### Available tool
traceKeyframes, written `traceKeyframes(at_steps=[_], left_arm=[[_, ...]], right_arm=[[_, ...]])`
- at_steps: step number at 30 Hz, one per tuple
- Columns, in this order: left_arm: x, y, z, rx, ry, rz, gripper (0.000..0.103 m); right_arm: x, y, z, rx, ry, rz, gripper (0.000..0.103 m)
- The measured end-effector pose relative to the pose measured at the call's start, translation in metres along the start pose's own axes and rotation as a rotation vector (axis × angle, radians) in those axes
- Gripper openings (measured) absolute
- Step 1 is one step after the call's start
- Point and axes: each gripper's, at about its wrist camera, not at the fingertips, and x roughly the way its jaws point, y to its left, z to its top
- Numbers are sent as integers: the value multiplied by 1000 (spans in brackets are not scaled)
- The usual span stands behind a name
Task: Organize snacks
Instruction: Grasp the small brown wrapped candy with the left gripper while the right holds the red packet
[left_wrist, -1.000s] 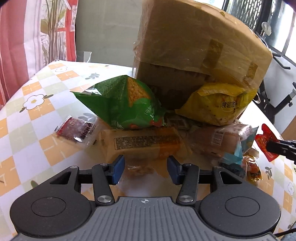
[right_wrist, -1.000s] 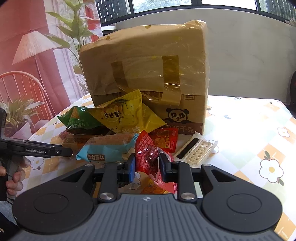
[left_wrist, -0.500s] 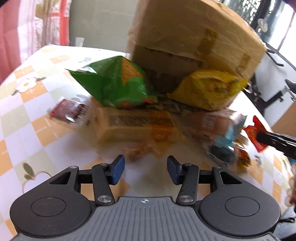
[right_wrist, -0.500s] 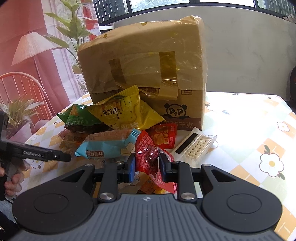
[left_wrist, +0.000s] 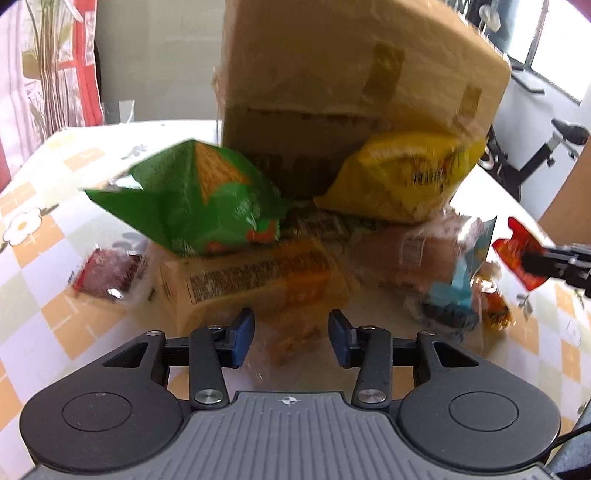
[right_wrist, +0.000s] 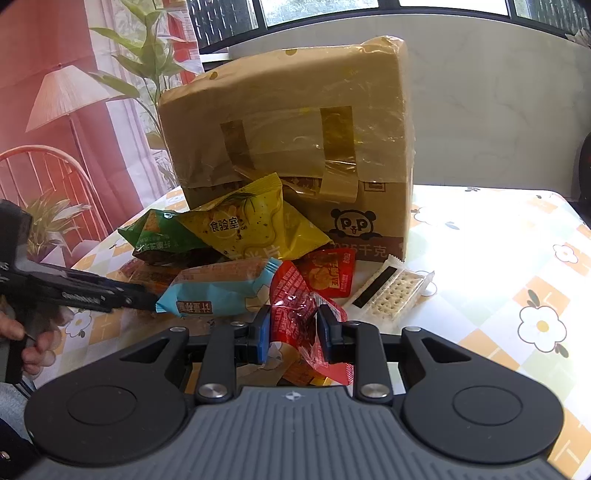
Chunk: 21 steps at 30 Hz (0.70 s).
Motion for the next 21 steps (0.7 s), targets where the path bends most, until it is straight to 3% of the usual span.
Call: traceKeyframes(at_steps=[4, 12, 16, 21], left_arm=[[-8, 1, -8, -28, 12, -35, 47], [-16, -13, -20, 11, 17, -21, 47], [-22, -10, -18, 2, -5, -35, 55], [-23, -5, -17, 42, 12, -35, 56]], right_arm=[[-1, -1, -1, 5, -1, -5, 28], [2, 0, -2, -1, 3, 7, 28], [0, -1, -3, 1, 0, 7, 28], [-1, -2, -3, 7, -1, 6, 28]])
